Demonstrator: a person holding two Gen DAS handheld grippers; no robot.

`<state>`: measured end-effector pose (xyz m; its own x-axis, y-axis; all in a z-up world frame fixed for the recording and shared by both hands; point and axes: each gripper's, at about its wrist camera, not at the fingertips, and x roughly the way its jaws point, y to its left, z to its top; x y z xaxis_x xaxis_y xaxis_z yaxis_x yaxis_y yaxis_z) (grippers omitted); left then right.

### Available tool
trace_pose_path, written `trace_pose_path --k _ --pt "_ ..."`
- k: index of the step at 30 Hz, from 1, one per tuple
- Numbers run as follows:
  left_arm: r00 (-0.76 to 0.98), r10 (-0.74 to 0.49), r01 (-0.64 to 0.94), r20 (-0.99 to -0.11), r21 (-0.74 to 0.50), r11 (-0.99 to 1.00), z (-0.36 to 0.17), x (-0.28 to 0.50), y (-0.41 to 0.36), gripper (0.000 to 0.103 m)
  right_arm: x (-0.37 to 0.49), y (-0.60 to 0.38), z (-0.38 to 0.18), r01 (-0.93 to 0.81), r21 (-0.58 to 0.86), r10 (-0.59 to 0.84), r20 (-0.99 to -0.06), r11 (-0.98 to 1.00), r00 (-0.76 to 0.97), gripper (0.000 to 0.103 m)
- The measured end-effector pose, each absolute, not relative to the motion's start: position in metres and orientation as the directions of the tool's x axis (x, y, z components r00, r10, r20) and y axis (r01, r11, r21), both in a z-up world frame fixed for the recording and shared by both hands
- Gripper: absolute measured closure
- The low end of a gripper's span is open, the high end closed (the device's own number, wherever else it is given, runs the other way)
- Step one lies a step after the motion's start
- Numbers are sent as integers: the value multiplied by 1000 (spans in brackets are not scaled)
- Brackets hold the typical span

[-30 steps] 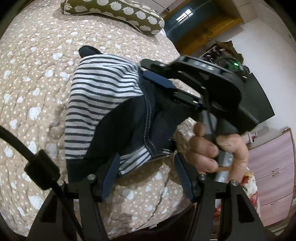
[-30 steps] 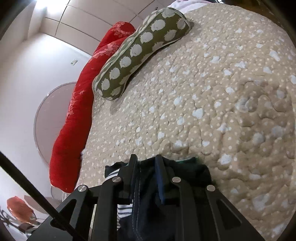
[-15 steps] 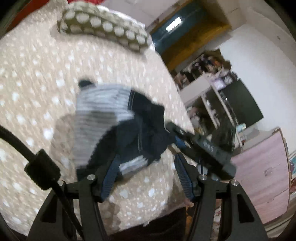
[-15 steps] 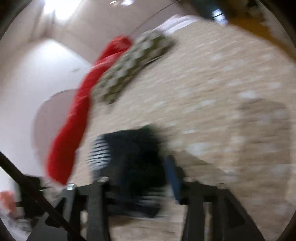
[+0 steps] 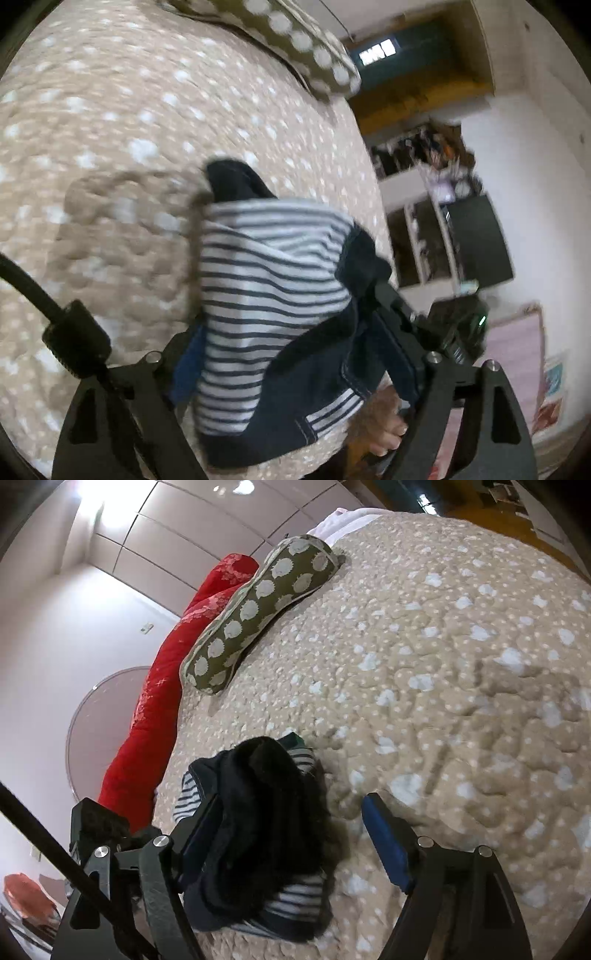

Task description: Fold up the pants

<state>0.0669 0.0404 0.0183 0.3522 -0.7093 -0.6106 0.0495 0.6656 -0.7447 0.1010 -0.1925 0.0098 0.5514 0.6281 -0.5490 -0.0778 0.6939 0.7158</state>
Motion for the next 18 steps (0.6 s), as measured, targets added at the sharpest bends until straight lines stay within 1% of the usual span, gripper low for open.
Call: trace_pose_path --k 1,2,3,4,5,7,12,14,15,17,18 --pt "344 -702 66 -623 -730 680 19 66 33 20 105 -188 8 -73 719 632 -552 691 543 45" --pt "340 -698 75 -630 -721 688 21 66 30 28 108 -186 4 -72 749 669 -540 659 510 58" --pt "340 -696 77 -633 -719 691 23 63 26 36 108 -186 2 -60 758 675 -539 650 504 62" --pt "342 -691 76 -637 -714 696 25 63 27 54 106 -186 3 -57 758 671 -537 650 512 65" --pt "351 -687 72 -637 -713 698 29 63 32 61 107 -185 5 -62 759 674 -533 648 512 66" --pt "366 -688 72 -627 -718 693 35 65 38 65 107 -185 11 -70 764 680 -524 641 513 68" --pt "428 -662 75 -616 -706 705 58 78 57 65 123 -170 29 -117 755 686 -506 645 522 69" --pt "442 -627 54 -642 -679 732 58 85 63 61 131 -160 27 -112 744 678 -522 659 518 69" --pt "443 -606 31 -660 -665 747 53 90 66 59 135 -157 22 -103 734 668 -538 671 514 67" --pt "429 -583 -20 -690 -653 757 39 97 69 57 142 -150 9 -74 678 613 -606 731 507 61" --pt "413 -592 -45 -691 -665 745 32 98 73 57 143 -151 5 -73 678 614 -607 731 504 57"
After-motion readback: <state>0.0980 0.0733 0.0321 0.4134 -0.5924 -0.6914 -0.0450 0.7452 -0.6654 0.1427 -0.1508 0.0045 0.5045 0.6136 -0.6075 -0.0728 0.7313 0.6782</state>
